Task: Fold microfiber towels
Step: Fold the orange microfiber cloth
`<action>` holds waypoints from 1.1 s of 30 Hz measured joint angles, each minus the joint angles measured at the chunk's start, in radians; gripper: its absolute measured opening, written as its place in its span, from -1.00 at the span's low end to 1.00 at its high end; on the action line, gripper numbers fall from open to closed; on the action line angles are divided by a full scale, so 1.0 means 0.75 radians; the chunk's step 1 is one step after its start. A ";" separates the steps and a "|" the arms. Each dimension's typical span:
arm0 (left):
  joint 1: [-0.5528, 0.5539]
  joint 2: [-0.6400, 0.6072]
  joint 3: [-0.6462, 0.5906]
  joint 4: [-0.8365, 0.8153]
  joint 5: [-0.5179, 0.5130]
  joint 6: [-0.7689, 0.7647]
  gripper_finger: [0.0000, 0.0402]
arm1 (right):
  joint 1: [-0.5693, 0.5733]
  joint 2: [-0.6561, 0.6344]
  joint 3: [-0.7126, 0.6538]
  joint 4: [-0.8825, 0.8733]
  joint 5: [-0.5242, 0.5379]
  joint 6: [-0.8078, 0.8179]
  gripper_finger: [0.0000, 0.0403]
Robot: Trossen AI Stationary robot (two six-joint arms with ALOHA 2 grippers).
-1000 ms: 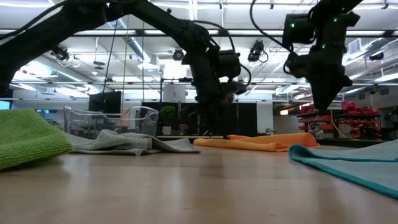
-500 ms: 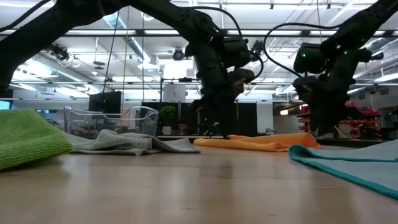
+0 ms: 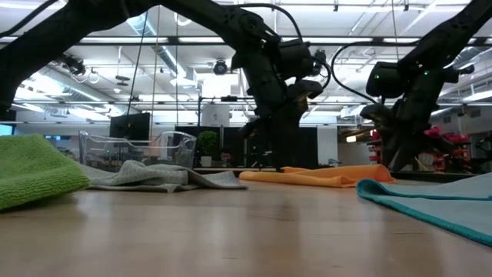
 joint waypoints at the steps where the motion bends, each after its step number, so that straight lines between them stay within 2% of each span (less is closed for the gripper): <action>1: -0.002 0.000 0.000 0.002 0.000 0.000 -0.50 | 0.000 0.014 0.000 0.003 -0.018 0.007 -0.42; 16: -0.006 0.001 0.000 0.040 0.000 0.060 -0.42 | 0.002 0.249 0.008 0.090 -0.076 0.051 -0.37; 24: -0.011 0.001 0.000 0.040 0.000 0.082 -0.33 | 0.004 0.228 0.002 0.128 -0.091 0.095 -0.26; 29: -0.011 0.002 0.000 0.041 0.000 0.084 -0.29 | 0.021 0.228 0.002 0.141 -0.083 0.108 -0.27; 33: -0.011 0.002 0.000 0.043 -0.027 0.084 -0.32 | 0.062 0.228 0.002 0.143 -0.021 0.117 -0.31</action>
